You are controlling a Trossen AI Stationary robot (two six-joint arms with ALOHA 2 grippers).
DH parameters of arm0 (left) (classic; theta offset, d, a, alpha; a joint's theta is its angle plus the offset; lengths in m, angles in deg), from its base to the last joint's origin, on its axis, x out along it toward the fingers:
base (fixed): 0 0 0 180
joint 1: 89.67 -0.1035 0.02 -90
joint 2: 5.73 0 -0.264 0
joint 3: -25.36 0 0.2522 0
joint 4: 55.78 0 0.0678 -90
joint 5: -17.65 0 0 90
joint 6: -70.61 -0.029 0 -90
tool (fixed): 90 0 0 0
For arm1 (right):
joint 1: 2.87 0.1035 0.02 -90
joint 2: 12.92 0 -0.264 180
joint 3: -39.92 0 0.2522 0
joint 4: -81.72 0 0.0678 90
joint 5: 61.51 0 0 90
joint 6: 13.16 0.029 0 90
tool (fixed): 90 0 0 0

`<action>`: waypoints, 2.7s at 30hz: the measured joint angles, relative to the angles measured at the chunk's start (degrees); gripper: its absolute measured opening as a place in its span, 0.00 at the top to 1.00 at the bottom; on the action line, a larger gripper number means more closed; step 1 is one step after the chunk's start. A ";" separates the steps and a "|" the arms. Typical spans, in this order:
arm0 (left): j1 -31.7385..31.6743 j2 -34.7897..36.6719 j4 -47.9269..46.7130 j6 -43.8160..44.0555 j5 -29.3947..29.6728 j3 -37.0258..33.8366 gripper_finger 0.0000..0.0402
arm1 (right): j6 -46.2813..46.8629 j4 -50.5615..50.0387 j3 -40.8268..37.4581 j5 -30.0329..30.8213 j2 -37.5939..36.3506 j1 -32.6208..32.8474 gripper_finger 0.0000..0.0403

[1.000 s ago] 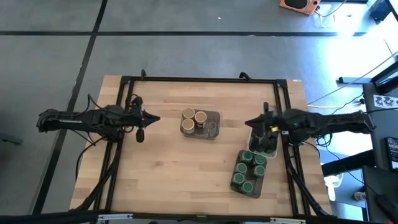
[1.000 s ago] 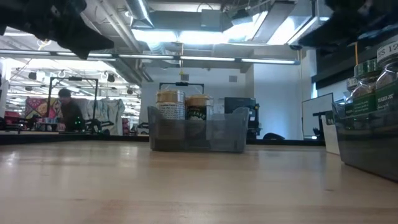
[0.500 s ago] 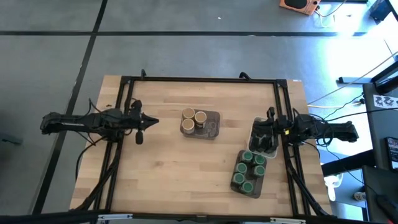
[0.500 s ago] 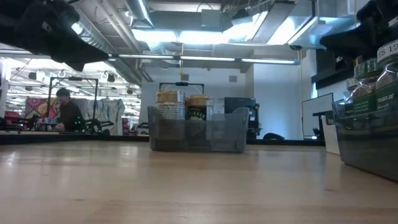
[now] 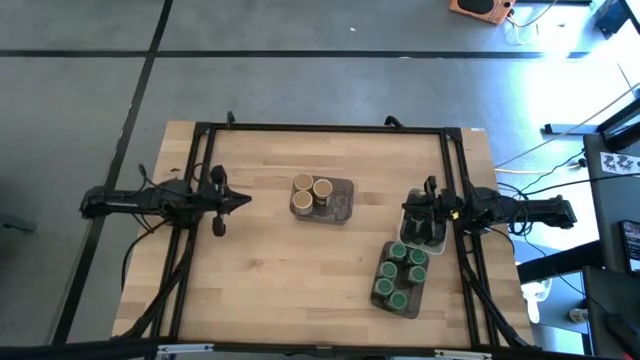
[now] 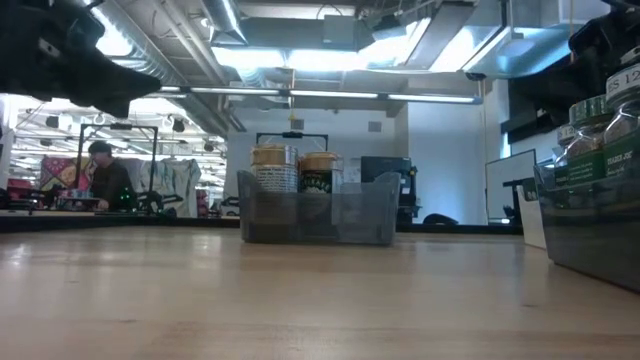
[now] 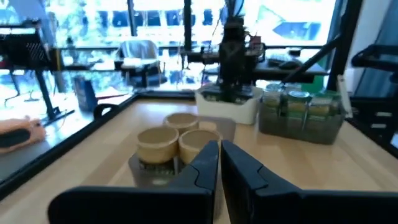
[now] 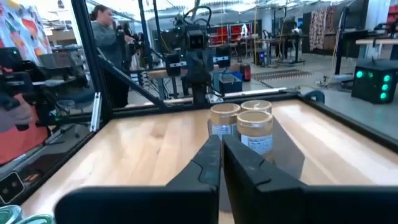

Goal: Sort spices by type
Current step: Return to Home Position

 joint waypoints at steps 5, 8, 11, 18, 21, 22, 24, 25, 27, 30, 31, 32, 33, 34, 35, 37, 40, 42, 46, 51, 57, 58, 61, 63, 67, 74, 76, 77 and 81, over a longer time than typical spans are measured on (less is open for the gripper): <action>-0.06 -0.06 -0.72 2.11 0.38 -0.19 0.96 | -0.27 -0.48 -0.12 0.36 0.04 0.00 0.96; -0.08 -0.11 -0.82 0.05 0.40 -0.19 0.96 | -0.46 -0.07 -0.15 3.45 0.04 0.00 0.96; -0.08 -0.11 -0.82 -0.01 0.42 -0.19 0.96 | -0.38 -0.05 -0.19 3.74 0.13 0.00 0.96; -0.08 -0.22 -0.82 0.55 0.45 -0.19 0.96 | -0.27 -0.13 -0.26 3.48 0.13 0.00 0.96; -0.08 -0.22 -0.82 0.57 0.47 -0.19 0.96 | -0.27 -0.18 -0.30 3.46 0.13 0.00 0.96; -0.08 -0.22 -0.82 0.57 0.47 -0.19 0.96 | -0.27 -0.20 -0.30 3.46 0.13 0.00 0.96; -0.08 -0.22 -0.82 0.57 0.49 -0.19 0.96 | -0.27 -0.21 -0.32 3.46 0.13 0.00 0.96; -0.08 -0.22 -0.82 0.59 0.49 -0.19 0.96 | -0.27 -0.21 -0.32 3.46 0.13 0.00 0.96; -0.08 -0.22 -0.82 0.59 0.49 -0.19 0.96 | -0.27 -0.18 -0.33 3.46 0.13 0.00 0.96; -0.08 -0.22 -0.80 0.62 0.49 -0.19 0.96 | -0.28 0.01 -0.36 3.46 0.13 0.00 0.96; -0.08 -0.22 -0.80 0.64 0.49 -0.19 0.96 | -0.28 0.04 -0.36 3.46 0.13 0.00 0.96; -0.08 -0.22 -0.80 0.64 0.49 -0.19 0.96 | -0.29 0.06 -0.36 3.47 0.13 0.00 0.96; -0.08 -0.22 -0.82 0.66 0.49 -0.19 0.96 | -0.28 0.07 -0.36 3.46 0.13 0.00 0.96; -0.08 -0.22 -0.81 0.64 0.49 -0.19 0.96 | -0.29 0.08 -0.36 3.47 0.13 0.00 0.96; -0.08 -0.22 -0.80 0.66 0.51 -0.19 0.96 | -0.29 0.08 -0.36 3.46 0.13 0.00 0.96; -0.08 -0.22 -0.82 0.66 0.51 -0.19 0.96 | -0.29 0.08 -0.36 3.46 0.13 0.00 0.96; -0.08 -0.22 -0.80 0.66 0.51 -0.19 0.96 | -0.28 0.11 -0.38 3.47 0.13 0.00 0.96; -0.08 -0.22 -0.81 0.66 0.50 -0.19 0.96 | -0.29 0.13 -0.39 3.47 0.13 0.00 0.96; -0.08 -0.22 -0.80 0.66 0.51 -0.19 0.96 | -0.29 0.15 -0.41 3.47 0.13 0.00 0.96; -0.08 -0.22 -0.80 0.66 0.51 -0.19 0.96 | -0.29 0.18 -0.41 3.48 0.13 0.00 0.96; -0.08 -0.22 -0.80 0.66 0.51 -0.19 0.96 | -0.29 0.22 -0.41 3.48 0.13 0.00 0.96; -0.08 -0.22 -0.80 0.66 0.51 -0.19 0.96 | -0.29 0.22 -0.41 3.48 0.13 0.00 0.96; -0.08 -0.22 -0.80 0.66 0.51 -0.19 0.96 | -0.29 0.24 -0.41 3.48 0.13 0.00 0.96; -0.08 -0.22 -0.80 0.66 0.51 -0.19 0.96 | -0.29 0.24 -0.41 3.48 0.13 0.00 0.96; -0.08 -0.22 -0.80 0.66 0.51 -0.19 0.96 | -0.29 0.26 -0.41 3.48 0.13 0.00 0.96; -0.08 -0.22 -0.80 0.66 0.51 -0.17 0.96 | -0.29 0.28 -0.41 3.48 0.14 0.00 0.96; -0.08 -0.22 -0.80 0.66 0.50 -0.17 0.96 | -0.29 0.28 -0.41 3.48 0.15 0.00 0.96; -0.08 -0.22 -0.80 0.66 0.51 -0.17 0.96 | -0.29 0.28 -0.41 3.48 0.13 0.00 0.96; -0.08 -0.22 -0.80 0.66 0.50 -0.17 0.96 | -0.29 0.28 -0.41 3.48 0.13 0.00 0.96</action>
